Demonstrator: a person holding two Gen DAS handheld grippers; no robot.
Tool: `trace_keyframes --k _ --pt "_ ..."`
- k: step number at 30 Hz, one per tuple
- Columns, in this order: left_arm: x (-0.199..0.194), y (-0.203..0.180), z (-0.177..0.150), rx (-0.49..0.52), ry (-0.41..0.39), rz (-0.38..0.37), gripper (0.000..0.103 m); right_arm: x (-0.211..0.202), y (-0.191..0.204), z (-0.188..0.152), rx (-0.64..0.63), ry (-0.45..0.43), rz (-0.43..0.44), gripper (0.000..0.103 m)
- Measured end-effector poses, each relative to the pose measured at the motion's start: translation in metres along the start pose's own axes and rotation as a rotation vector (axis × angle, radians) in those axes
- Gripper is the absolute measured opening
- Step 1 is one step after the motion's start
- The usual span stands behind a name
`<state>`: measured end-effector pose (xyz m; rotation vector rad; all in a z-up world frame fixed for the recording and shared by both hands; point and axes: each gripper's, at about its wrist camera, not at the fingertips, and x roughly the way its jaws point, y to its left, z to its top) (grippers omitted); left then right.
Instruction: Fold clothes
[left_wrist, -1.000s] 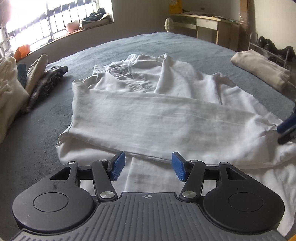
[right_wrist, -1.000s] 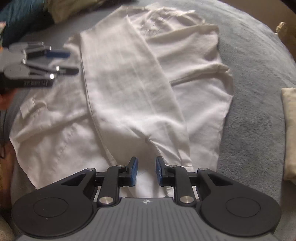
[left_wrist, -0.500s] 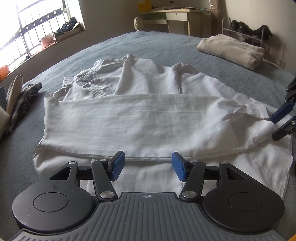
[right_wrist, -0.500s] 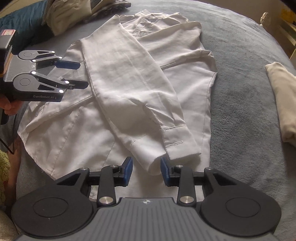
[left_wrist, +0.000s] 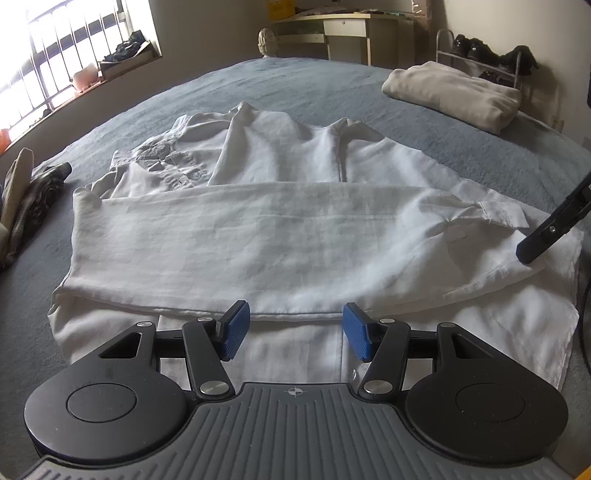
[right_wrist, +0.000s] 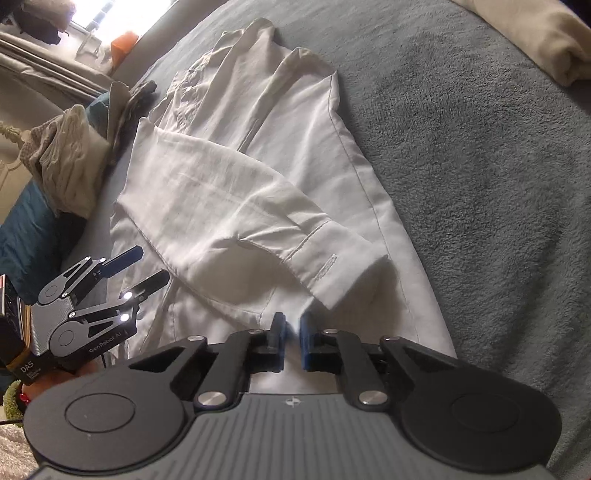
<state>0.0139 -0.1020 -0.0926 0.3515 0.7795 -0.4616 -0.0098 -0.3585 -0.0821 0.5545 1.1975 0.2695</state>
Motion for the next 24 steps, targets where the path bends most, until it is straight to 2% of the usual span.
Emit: trace_keyframes --k 3,10,24 --pt "0.002 0.001 -0.001 -0.014 0.01 0.0 0.056 -0.004 0.003 -0.007 -0.016 -0.006 0.008 0.002" --pt "0.004 0.001 -0.003 -0.024 0.029 -0.005 0.056 0.002 0.001 -0.013 -0.043 0.018 -0.054 0.001" --pt "0.001 0.004 -0.005 -0.033 0.037 -0.009 0.056 -0.006 -0.004 -0.024 -0.042 0.021 -0.096 0.001"
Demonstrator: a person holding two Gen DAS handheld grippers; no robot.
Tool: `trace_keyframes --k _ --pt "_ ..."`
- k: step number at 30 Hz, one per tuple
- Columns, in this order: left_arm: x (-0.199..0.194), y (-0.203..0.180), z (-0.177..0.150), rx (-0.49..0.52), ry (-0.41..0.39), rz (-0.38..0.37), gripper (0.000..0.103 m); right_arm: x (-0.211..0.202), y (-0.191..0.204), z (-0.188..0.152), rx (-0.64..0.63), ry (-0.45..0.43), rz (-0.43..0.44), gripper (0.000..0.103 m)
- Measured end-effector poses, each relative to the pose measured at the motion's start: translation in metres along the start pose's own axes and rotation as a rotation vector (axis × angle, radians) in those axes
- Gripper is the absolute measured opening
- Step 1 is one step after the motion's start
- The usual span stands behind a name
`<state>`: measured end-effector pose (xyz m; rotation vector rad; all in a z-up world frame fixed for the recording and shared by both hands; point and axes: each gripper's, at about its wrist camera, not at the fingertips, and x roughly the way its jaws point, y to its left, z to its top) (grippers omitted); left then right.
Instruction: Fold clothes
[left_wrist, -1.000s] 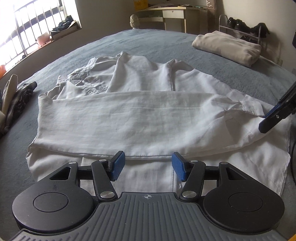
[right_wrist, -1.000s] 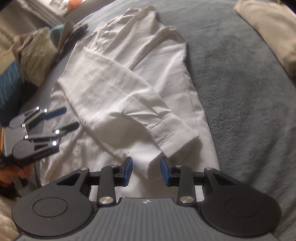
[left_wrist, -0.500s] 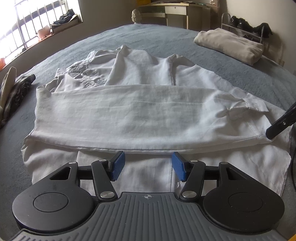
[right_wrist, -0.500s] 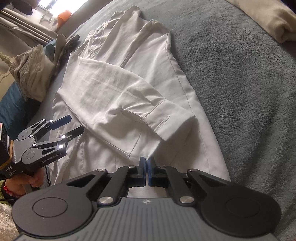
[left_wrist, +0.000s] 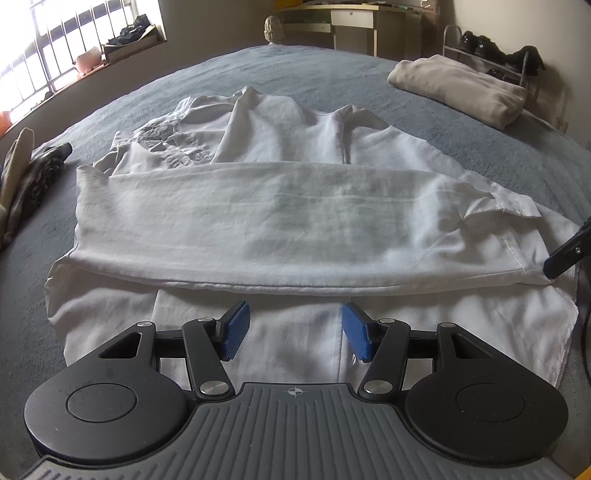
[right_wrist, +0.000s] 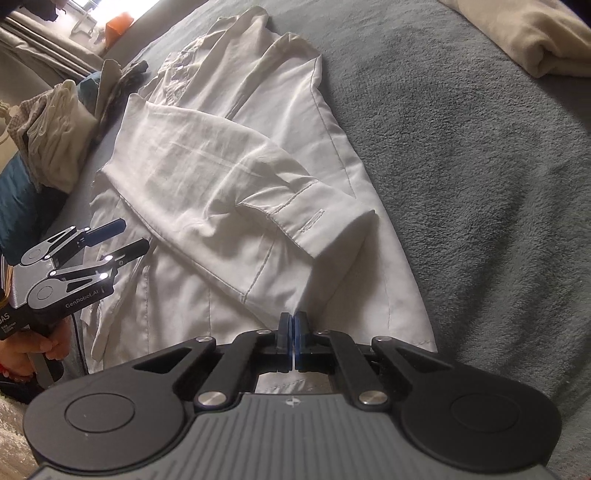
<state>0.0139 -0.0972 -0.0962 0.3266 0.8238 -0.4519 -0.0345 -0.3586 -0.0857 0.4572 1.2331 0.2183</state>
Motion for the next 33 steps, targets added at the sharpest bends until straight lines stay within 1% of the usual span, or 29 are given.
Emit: trace_keyframes --k 8,11,13,15,16,17,20,22,26,28,31,33 --pt "0.001 0.001 0.0 -0.007 0.009 -0.001 0.056 0.002 -0.005 -0.002 0.003 0.002 -0.016 0.001" --pt "-0.003 0.004 -0.002 0.0 0.012 0.01 0.056 0.005 -0.004 -0.002 -0.002 0.027 -0.021 0.002" --pt "-0.009 0.012 -0.005 0.01 0.016 0.025 0.056 0.004 -0.002 0.001 -0.003 0.053 -0.029 0.007" --pt "-0.018 0.028 -0.009 0.013 0.027 0.067 0.056 -0.003 0.003 0.004 -0.034 0.066 -0.042 0.027" --pt "-0.023 0.038 -0.012 0.009 0.034 0.091 0.056 -0.008 0.007 0.005 -0.061 0.061 -0.046 0.03" --pt "-0.028 0.048 -0.015 0.006 0.04 0.116 0.056 -0.014 0.012 0.007 -0.098 0.045 -0.047 0.031" --pt "-0.04 0.077 -0.022 -0.012 0.063 0.187 0.057 -0.031 0.028 0.013 -0.202 -0.004 -0.049 0.031" --pt "-0.044 0.095 -0.027 -0.032 0.084 0.23 0.057 -0.033 0.038 0.021 -0.237 -0.043 -0.043 0.031" --pt "-0.039 0.117 -0.037 -0.155 0.117 0.264 0.057 -0.02 0.054 0.035 -0.294 -0.114 -0.066 0.031" --pt "-0.035 0.124 -0.043 -0.215 0.132 0.279 0.057 -0.009 0.053 0.039 -0.284 -0.128 -0.088 0.031" --pt "-0.031 0.126 -0.054 -0.225 0.133 0.317 0.058 0.009 0.047 0.038 -0.285 -0.119 -0.115 0.03" --pt "-0.03 0.126 -0.06 -0.224 0.121 0.332 0.062 0.02 0.042 0.034 -0.303 -0.106 -0.145 0.029"
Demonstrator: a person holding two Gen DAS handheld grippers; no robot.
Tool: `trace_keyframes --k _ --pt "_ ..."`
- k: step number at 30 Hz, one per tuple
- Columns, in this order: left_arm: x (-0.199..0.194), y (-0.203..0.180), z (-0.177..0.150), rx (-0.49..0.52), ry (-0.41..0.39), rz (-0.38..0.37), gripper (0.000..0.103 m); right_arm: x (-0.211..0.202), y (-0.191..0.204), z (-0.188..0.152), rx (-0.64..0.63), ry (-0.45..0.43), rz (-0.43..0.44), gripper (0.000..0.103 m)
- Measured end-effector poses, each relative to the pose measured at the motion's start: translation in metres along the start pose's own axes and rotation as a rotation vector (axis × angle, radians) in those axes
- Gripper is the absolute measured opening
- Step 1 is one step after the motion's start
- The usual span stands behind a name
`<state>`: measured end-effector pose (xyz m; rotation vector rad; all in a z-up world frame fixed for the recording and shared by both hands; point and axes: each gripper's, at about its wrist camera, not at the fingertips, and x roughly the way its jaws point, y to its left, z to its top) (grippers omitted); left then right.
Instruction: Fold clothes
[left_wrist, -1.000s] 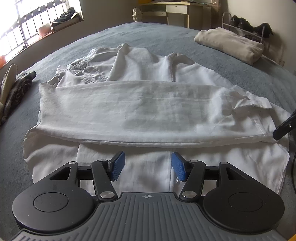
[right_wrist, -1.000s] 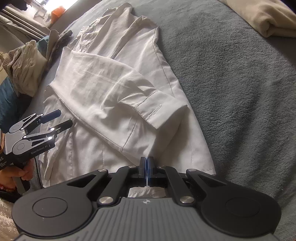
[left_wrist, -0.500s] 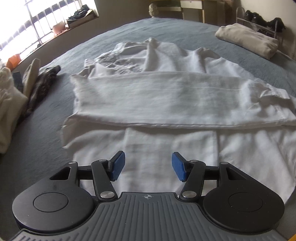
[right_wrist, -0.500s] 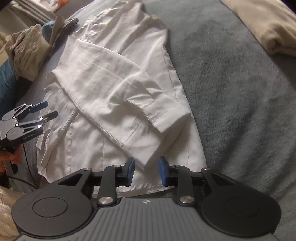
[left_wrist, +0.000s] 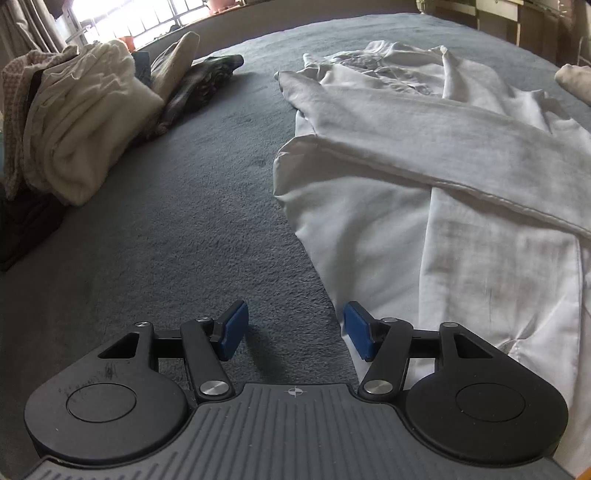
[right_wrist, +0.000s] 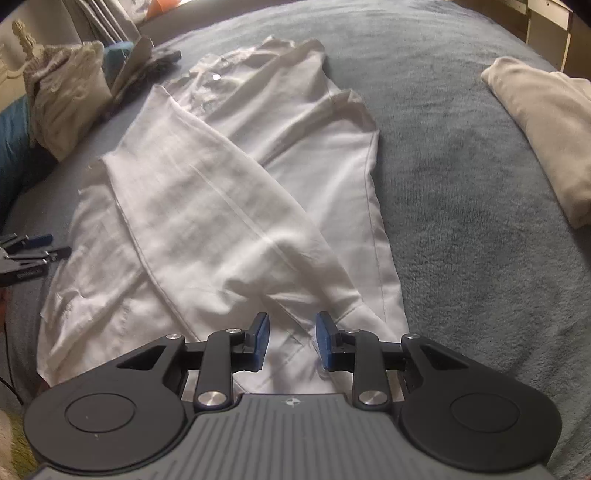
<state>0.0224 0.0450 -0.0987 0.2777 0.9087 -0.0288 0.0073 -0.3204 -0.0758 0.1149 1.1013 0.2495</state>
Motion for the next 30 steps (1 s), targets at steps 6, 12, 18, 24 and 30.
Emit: trace_keyframes --k 6,12,18,24,30 --pt "-0.009 0.0 -0.003 0.065 -0.03 0.045 0.063 -0.005 0.005 0.001 -0.025 -0.001 -0.039 0.029" --pt "-0.027 0.013 0.009 0.072 -0.071 0.101 0.062 -0.026 0.019 0.017 -0.044 -0.062 -0.007 0.029" --pt "-0.026 0.004 0.059 0.028 -0.147 0.017 0.063 -0.028 0.041 0.048 -0.082 -0.081 0.048 0.029" --pt "0.032 -0.013 0.086 0.018 -0.116 0.068 0.063 -0.006 0.066 0.069 -0.17 -0.045 0.058 0.029" --pt "0.067 0.006 0.07 0.014 -0.092 0.217 0.063 0.029 0.052 0.06 -0.122 0.03 0.028 0.029"
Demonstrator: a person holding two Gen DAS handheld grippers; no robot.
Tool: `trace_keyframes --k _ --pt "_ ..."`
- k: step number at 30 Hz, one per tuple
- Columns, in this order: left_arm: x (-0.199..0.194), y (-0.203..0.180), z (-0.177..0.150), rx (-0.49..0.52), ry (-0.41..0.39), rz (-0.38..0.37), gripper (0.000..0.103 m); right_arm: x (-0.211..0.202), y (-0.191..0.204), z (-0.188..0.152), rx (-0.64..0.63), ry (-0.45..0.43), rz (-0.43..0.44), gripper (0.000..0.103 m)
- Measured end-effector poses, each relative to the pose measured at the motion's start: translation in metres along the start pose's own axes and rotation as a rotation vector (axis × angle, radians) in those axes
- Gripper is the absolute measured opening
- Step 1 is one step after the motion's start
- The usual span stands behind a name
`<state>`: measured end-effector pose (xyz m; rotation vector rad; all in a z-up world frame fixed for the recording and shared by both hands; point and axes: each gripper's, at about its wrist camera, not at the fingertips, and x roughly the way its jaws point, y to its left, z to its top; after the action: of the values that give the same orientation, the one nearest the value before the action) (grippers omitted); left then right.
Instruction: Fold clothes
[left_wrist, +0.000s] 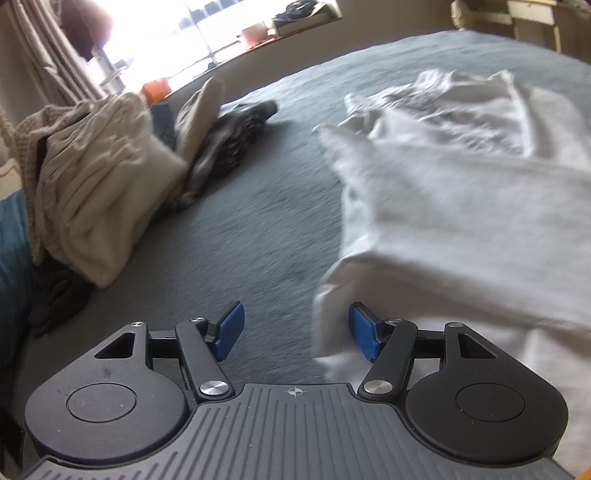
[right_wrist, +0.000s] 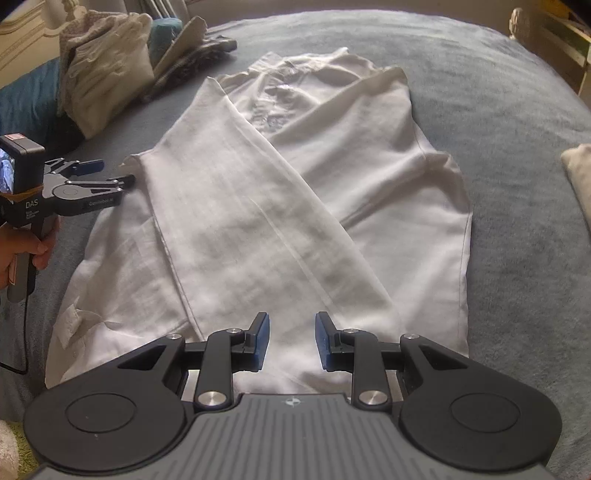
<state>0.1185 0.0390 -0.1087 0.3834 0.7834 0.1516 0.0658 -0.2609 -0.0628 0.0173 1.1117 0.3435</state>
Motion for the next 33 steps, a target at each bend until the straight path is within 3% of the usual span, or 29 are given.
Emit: trace_keyframes --k 3,7,14,18,22,25,33 --pt "-0.002 0.016 -0.007 -0.048 -0.003 -0.042 0.064 0.015 -0.016 -0.006 0.044 0.053 -0.029 0.029" --pt "-0.013 0.032 -0.01 -0.072 0.009 -0.095 0.066 0.008 -0.029 -0.002 0.109 0.04 -0.008 0.029" --pt "-0.048 0.057 0.0 -0.116 -0.032 -0.106 0.066 -0.014 -0.022 0.021 0.078 0.025 -0.003 0.029" --pt "-0.056 0.041 0.027 -0.095 -0.1 -0.158 0.069 -0.013 -0.002 0.048 0.015 0.029 0.024 0.029" --pt "-0.041 0.006 0.053 -0.078 -0.147 -0.188 0.069 0.003 0.02 0.072 -0.032 0.026 0.057 0.029" --pt "-0.02 -0.013 0.067 -0.093 -0.138 -0.196 0.069 0.02 0.034 0.076 -0.061 0.041 0.07 0.029" --pt "0.023 -0.013 0.094 -0.119 -0.138 -0.11 0.068 0.049 0.039 0.064 -0.075 0.066 0.073 0.027"
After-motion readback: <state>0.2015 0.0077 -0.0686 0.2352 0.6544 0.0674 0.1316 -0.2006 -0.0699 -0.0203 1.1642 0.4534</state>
